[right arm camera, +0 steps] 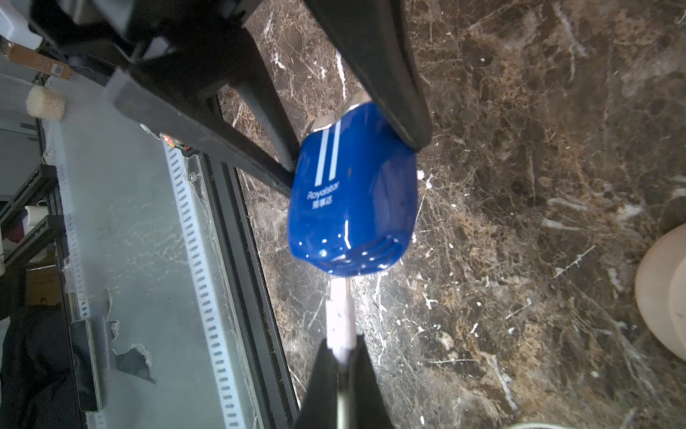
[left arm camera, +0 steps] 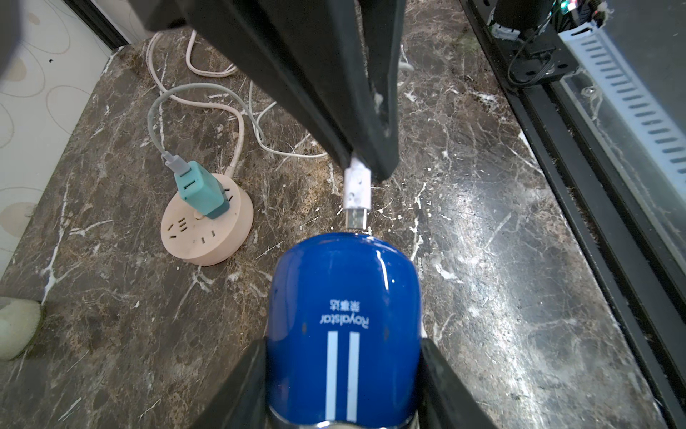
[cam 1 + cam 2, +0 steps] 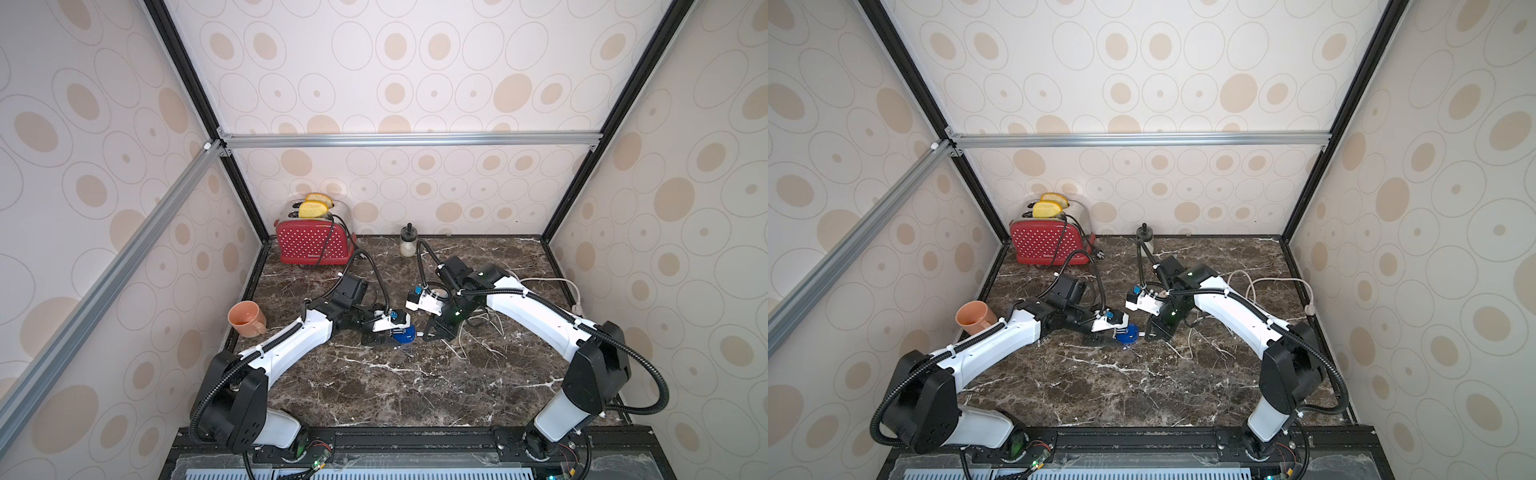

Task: Charge the electric shaver
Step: Insert the charging cable into the electric shaver.

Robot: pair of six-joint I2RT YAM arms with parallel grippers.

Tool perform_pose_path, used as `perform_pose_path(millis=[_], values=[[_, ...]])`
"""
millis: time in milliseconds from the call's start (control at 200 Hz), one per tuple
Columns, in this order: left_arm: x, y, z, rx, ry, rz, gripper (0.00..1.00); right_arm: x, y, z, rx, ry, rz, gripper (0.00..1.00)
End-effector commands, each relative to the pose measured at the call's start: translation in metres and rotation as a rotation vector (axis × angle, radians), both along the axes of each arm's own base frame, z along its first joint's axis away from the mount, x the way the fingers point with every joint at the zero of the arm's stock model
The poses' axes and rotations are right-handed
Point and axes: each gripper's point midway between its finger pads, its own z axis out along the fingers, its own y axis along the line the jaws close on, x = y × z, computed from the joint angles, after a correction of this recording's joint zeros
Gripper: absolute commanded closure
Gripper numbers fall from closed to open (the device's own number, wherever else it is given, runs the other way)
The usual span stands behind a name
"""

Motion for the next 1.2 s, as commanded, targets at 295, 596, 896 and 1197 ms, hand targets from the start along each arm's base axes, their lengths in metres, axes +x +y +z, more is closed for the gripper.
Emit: perform_pose_path(millis=[295, 596, 896, 1197], values=[[0.001, -0.007, 0.016, -0.042, -0.023, -0.043, 1.00, 0.000, 0.012, 0.005, 0.029, 0.001, 0.024, 1.00], [0.001, -0.008, 0.021, -0.049, -0.033, -0.045, 1.00, 0.001, 0.008, -0.006, -0.055, 0.014, 0.025, 1.00], [0.003, -0.011, 0.028, -0.071, -0.053, -0.041, 1.00, 0.004, 0.015, -0.001, -0.043, 0.036, 0.004, 1.00], [0.004, -0.016, 0.035, -0.102, -0.060, -0.041, 1.00, 0.006, 0.026, -0.001, -0.023, 0.005, 0.027, 1.00]])
